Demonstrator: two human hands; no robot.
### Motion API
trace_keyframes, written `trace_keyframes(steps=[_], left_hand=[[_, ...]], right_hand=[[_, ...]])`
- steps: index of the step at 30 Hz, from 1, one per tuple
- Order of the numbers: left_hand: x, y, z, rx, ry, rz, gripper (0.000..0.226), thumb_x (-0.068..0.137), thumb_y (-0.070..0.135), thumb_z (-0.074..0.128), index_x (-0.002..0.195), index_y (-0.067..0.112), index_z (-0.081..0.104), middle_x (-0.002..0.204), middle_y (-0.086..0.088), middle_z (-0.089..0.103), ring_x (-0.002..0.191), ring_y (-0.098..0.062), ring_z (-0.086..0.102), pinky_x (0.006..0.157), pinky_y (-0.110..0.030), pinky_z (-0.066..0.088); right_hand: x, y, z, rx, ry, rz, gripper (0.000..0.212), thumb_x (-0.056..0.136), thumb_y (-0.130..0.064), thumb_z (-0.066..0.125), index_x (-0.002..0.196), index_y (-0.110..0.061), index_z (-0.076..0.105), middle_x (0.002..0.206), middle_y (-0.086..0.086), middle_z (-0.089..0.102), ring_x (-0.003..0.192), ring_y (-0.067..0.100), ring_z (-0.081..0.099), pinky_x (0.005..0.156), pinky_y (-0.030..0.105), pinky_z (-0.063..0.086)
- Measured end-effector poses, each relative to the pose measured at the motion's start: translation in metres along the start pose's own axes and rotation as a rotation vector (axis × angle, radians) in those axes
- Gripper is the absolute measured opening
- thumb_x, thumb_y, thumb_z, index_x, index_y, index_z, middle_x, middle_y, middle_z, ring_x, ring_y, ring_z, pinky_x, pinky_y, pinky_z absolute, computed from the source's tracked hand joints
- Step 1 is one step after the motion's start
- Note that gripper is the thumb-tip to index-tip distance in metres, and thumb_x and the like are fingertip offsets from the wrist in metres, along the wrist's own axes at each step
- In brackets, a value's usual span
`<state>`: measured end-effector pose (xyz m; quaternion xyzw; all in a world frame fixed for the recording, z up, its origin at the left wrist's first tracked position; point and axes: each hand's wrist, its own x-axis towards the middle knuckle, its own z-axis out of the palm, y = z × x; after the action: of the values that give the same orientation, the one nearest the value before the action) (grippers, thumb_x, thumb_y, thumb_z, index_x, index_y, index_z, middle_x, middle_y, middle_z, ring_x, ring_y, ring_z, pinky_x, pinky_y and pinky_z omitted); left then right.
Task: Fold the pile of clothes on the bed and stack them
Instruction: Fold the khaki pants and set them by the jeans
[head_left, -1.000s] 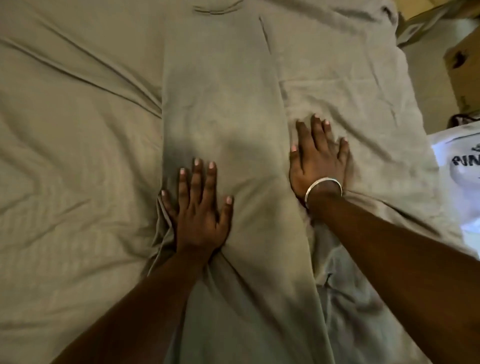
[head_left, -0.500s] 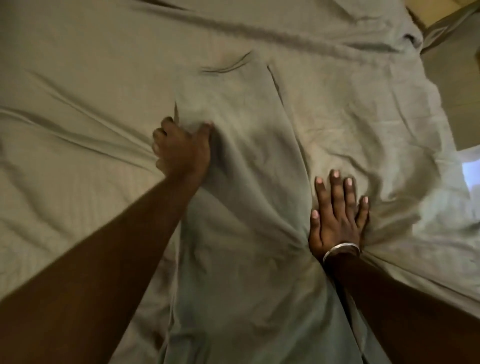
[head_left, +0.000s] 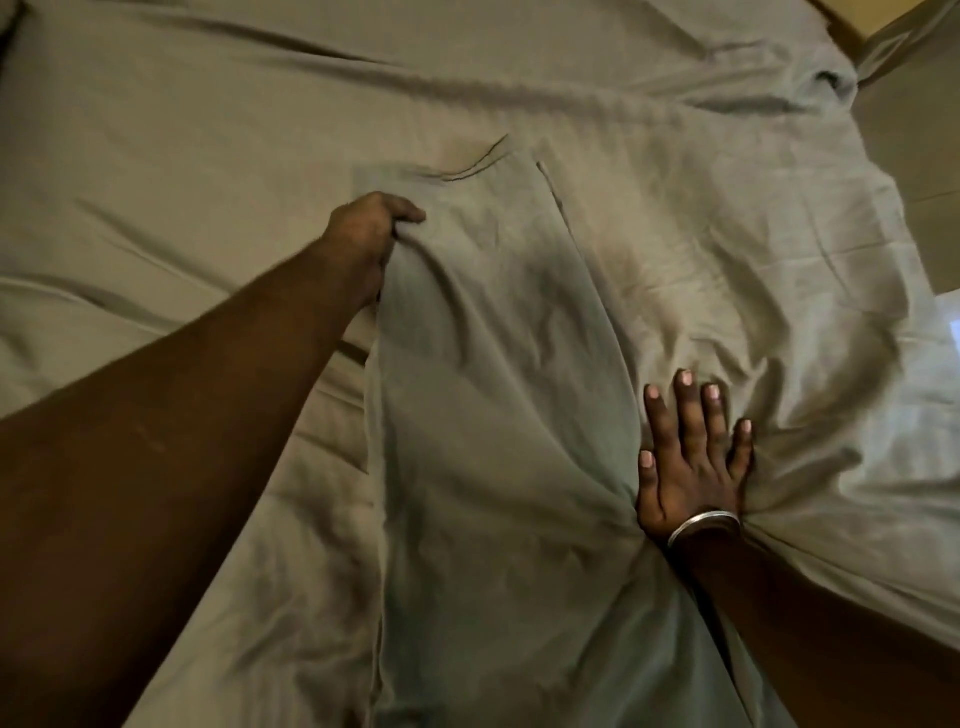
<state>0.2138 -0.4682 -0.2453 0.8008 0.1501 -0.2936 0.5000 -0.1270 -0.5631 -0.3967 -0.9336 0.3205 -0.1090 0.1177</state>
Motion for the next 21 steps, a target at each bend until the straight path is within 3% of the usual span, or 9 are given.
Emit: trace_keyframes(steps=[3,6,10,16,17,18,19,20,21], left_hand=[[-0.013,0.000,0.005,-0.104,0.145,0.269,0.039,0.063,0.012,0.081,0.102,0.006,0.074,0.090,-0.007,0.074,0.083,-0.029,0.071,0.074,-0.036,0.061],[-0.034,-0.009,0.006,-0.233,0.141,0.430,0.029,0.058,0.020,0.081,0.086,0.014,0.077,0.084,-0.004,0.076,0.084,-0.028,0.073,0.082,-0.047,0.059],[-0.090,-0.032,0.001,-0.262,0.122,0.614,0.019,0.065,0.021,0.080,0.082,0.015,0.076,0.086,-0.008,0.076,0.090,-0.032,0.072,0.084,-0.051,0.057],[-0.207,-0.078,-0.036,0.128,0.193,0.820,0.013,0.073,0.018,0.072,0.082,0.027,0.075,0.070,0.015,0.068,0.074,-0.007,0.064,0.073,-0.032,0.056],[-0.222,-0.089,-0.043,0.182,0.197,0.849,0.014,0.077,0.016,0.071,0.085,0.027,0.074,0.069,0.017,0.065,0.073,-0.005,0.063,0.070,-0.025,0.054],[-0.237,-0.101,-0.050,0.234,0.188,0.872,0.014,0.080,0.015,0.069,0.086,0.027,0.073,0.067,0.020,0.061,0.073,-0.005,0.062,0.067,-0.019,0.049],[-0.253,-0.116,-0.057,0.271,0.180,0.906,0.013,0.082,0.015,0.067,0.086,0.026,0.071,0.066,0.021,0.059,0.073,-0.003,0.061,0.065,-0.014,0.044],[-0.268,-0.134,-0.065,0.299,0.166,0.946,0.013,0.082,0.015,0.066,0.088,0.025,0.072,0.069,0.020,0.060,0.075,-0.001,0.060,0.067,-0.012,0.043],[-0.290,-0.155,-0.070,0.301,0.138,0.980,0.017,0.080,0.015,0.066,0.092,0.023,0.074,0.076,0.018,0.064,0.080,0.001,0.061,0.071,-0.012,0.044]], right_hand=[[0.000,0.000,0.000,-0.013,-0.004,-0.004,0.069,0.090,-0.042,0.025,0.155,-0.038,0.003,0.165,-0.009,-0.005,0.151,0.012,-0.004,0.119,0.044,-0.008],[0.001,-0.002,-0.001,-0.011,-0.031,0.005,0.069,0.090,-0.041,0.026,0.155,-0.037,0.004,0.165,-0.003,0.006,0.151,0.012,-0.004,0.118,0.044,-0.008],[0.003,-0.002,-0.009,0.018,-0.075,-0.005,0.067,0.090,-0.042,0.026,0.155,-0.035,0.012,0.165,-0.002,0.010,0.151,0.016,0.002,0.118,0.044,-0.004],[0.006,-0.008,-0.041,0.099,-0.157,-0.042,0.063,0.090,-0.051,0.029,0.150,-0.031,0.032,0.161,-0.002,0.023,0.148,0.024,0.019,0.118,0.048,0.009],[0.008,-0.013,-0.052,0.309,-0.225,0.010,0.063,0.089,-0.051,0.037,0.148,-0.029,0.036,0.157,-0.002,0.033,0.145,0.023,0.028,0.117,0.047,0.017],[0.007,-0.016,-0.072,0.628,-0.292,0.114,0.062,0.088,-0.049,0.049,0.144,-0.023,0.043,0.145,-0.002,0.052,0.133,0.020,0.047,0.110,0.041,0.035],[0.003,-0.021,-0.097,0.967,-0.293,0.221,0.060,0.083,-0.047,0.064,0.133,-0.017,0.054,0.122,-0.001,0.068,0.107,0.016,0.064,0.090,0.033,0.051],[-0.011,-0.021,-0.122,1.302,-0.335,0.310,0.058,0.073,-0.050,0.076,0.119,-0.016,0.064,0.103,0.001,0.074,0.084,0.016,0.067,0.071,0.026,0.053],[-0.028,-0.019,-0.147,1.614,-0.394,0.438,0.056,0.065,-0.054,0.081,0.107,-0.018,0.069,0.097,0.003,0.072,0.079,0.020,0.064,0.068,0.026,0.052]])
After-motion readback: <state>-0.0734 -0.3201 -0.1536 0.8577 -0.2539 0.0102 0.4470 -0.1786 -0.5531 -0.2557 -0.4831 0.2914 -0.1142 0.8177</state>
